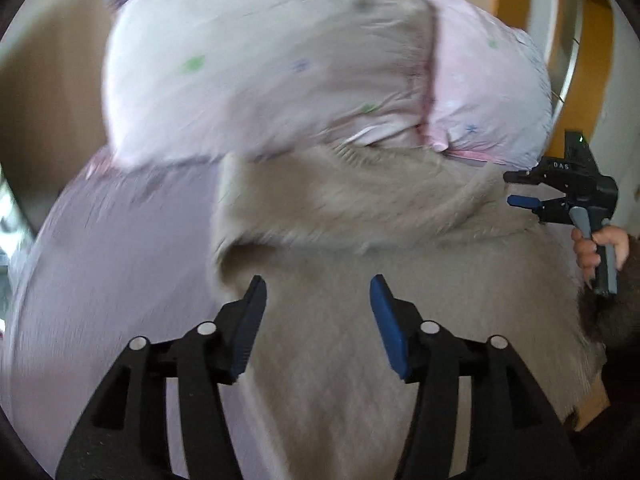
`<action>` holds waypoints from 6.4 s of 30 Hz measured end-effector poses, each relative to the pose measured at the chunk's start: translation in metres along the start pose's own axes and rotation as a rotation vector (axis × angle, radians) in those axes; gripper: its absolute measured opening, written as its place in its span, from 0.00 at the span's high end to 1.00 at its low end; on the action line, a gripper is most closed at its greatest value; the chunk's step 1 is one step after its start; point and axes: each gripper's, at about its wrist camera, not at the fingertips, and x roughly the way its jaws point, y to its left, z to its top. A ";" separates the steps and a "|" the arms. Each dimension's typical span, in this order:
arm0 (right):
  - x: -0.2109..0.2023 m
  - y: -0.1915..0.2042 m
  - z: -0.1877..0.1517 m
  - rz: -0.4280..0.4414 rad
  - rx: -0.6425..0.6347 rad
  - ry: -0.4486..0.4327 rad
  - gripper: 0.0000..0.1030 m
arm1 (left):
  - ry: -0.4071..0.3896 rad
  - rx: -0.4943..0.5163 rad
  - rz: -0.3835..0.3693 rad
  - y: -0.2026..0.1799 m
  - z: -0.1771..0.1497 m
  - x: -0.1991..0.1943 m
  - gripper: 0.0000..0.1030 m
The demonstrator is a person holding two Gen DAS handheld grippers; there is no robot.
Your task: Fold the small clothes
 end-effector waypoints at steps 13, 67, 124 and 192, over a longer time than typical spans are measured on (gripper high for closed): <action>-0.001 0.039 0.015 -0.024 -0.205 -0.089 0.87 | 0.107 -0.094 -0.115 0.011 -0.051 0.007 0.36; -0.155 -0.039 -0.096 0.421 -0.152 -0.123 0.91 | 0.006 -0.294 -0.483 0.039 -0.063 -0.045 0.91; -0.118 -0.083 0.081 0.096 0.058 -0.477 0.08 | 0.261 -0.604 -1.179 -0.205 0.140 0.210 0.76; -0.067 0.064 -0.037 -0.076 -0.524 -0.205 0.63 | -0.129 0.003 -0.364 -0.109 0.055 0.019 0.11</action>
